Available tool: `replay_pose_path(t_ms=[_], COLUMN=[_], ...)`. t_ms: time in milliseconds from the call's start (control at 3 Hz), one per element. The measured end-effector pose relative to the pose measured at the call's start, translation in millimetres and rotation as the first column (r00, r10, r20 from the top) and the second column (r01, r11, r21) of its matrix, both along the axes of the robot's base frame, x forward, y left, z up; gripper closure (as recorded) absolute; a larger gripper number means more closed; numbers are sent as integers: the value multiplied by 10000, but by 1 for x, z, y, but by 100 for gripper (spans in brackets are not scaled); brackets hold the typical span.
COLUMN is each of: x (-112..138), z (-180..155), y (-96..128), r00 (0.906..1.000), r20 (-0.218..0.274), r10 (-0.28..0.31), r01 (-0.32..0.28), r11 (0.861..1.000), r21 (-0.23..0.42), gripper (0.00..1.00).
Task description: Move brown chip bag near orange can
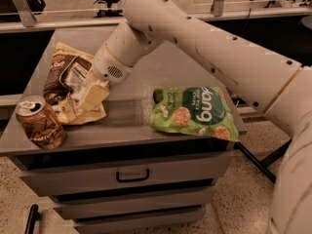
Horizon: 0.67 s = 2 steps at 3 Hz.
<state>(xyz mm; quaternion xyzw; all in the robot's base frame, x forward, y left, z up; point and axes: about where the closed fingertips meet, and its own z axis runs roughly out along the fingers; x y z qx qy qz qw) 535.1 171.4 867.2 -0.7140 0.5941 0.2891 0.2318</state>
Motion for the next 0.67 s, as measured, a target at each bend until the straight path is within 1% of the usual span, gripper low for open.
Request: replay_pose_path(t_ms=[333, 667], x=[-1, -2], z=[-1, -2], y=[1, 3], r00=[10000, 10000], r20=[-13, -27], r10=[31, 67], r01=[-31, -67], r11=[10000, 10000], r21=[-7, -15], gripper=[14, 0])
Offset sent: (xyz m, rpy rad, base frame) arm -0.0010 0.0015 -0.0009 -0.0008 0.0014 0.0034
